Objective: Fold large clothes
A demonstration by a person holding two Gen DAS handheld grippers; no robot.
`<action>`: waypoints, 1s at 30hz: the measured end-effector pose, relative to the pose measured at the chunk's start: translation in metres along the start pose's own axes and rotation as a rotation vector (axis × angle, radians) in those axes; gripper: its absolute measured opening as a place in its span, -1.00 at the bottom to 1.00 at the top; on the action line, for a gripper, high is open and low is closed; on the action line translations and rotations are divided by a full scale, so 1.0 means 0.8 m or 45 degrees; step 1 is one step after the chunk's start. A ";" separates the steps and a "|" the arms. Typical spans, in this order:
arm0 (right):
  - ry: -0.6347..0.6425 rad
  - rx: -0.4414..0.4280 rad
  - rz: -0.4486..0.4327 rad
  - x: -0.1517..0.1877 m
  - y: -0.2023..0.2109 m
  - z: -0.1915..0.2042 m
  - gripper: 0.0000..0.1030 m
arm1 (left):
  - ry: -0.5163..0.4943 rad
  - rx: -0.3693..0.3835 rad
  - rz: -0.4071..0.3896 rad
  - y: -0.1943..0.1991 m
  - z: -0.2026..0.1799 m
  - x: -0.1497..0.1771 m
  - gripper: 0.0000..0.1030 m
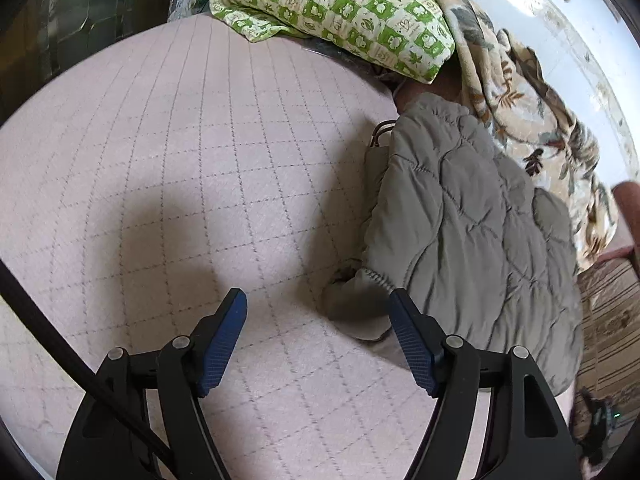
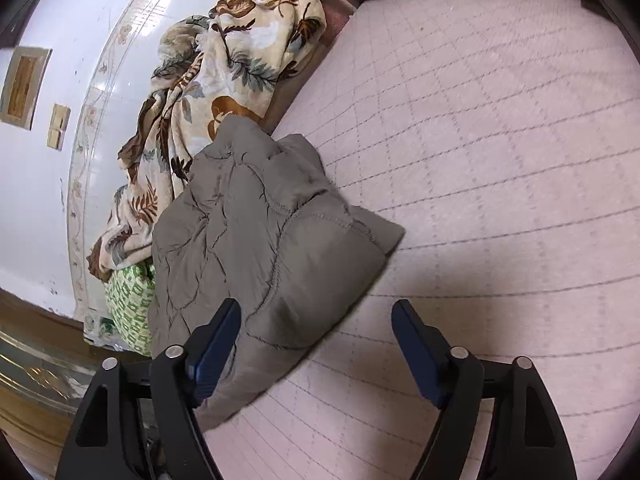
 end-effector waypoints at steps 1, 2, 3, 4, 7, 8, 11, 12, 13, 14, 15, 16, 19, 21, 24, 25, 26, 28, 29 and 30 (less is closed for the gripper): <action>-0.015 -0.013 -0.001 0.000 -0.004 -0.001 0.62 | 0.016 0.015 0.006 -0.001 -0.001 0.000 0.42; -0.027 -0.023 -0.005 0.001 -0.010 0.000 0.62 | 0.026 0.031 0.016 -0.004 -0.004 0.000 0.42; -0.028 -0.020 -0.007 0.001 -0.014 0.001 0.63 | 0.034 0.046 0.028 -0.007 -0.007 0.001 0.42; -0.033 -0.012 -0.008 0.002 -0.020 0.000 0.63 | 0.042 0.060 0.042 -0.010 -0.010 0.004 0.42; -0.084 -0.025 0.025 0.005 -0.037 -0.002 0.63 | 0.073 0.094 0.071 -0.017 -0.016 0.009 0.43; -0.086 -0.026 0.029 0.006 -0.041 -0.002 0.63 | 0.099 0.110 0.075 -0.020 -0.016 0.011 0.44; -0.093 -0.019 0.027 0.005 -0.049 -0.004 0.63 | 0.185 0.169 0.084 -0.029 -0.017 0.016 0.49; -0.107 -0.021 0.028 0.004 -0.053 -0.005 0.63 | 0.197 0.172 0.089 -0.033 -0.019 0.018 0.50; -0.117 -0.019 0.029 0.003 -0.056 -0.006 0.63 | 0.199 0.173 0.089 -0.036 -0.022 0.019 0.51; -0.131 -0.019 0.030 0.003 -0.060 -0.007 0.63 | 0.199 0.175 0.085 -0.038 -0.025 0.020 0.53; -0.143 -0.021 0.030 0.003 -0.062 -0.008 0.63 | 0.195 0.177 0.078 -0.039 -0.028 0.021 0.54; -0.157 -0.027 0.031 0.003 -0.065 -0.008 0.63 | 0.191 0.178 0.074 -0.041 -0.031 0.020 0.55; -0.155 -0.022 0.022 -0.001 -0.073 -0.008 0.68 | 0.194 0.174 0.050 -0.048 -0.038 0.020 0.62; -0.160 -0.018 0.017 -0.003 -0.077 -0.009 0.70 | 0.211 0.174 0.041 -0.054 -0.038 0.021 0.65; -0.146 -0.009 0.009 -0.005 -0.082 -0.006 0.74 | 0.209 0.168 0.028 -0.060 -0.040 0.021 0.68; -0.137 -0.007 0.004 -0.006 -0.084 -0.004 0.75 | 0.202 0.168 0.017 -0.061 -0.042 0.020 0.68; -0.129 -0.003 -0.003 -0.006 -0.085 -0.003 0.74 | 0.192 0.166 0.007 -0.061 -0.043 0.019 0.68; -0.102 0.010 -0.007 -0.006 -0.088 0.000 0.67 | 0.168 0.157 -0.015 -0.063 -0.047 0.018 0.67; -0.078 0.021 -0.010 -0.007 -0.090 0.002 0.61 | 0.144 0.150 -0.025 -0.063 -0.050 0.017 0.59; -0.056 0.035 -0.014 -0.007 -0.090 0.003 0.50 | 0.113 0.144 -0.031 -0.063 -0.054 0.017 0.48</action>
Point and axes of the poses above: each gripper's, at about its wrist camera, not at the fingertips, and y roughly against the way its jaws point, z to its left, x to its underside, the point moved 3 cm from there along -y, roughly the way its jaws point, and after that the axes turned 6 degrees about -z, right-handed, at the moved point
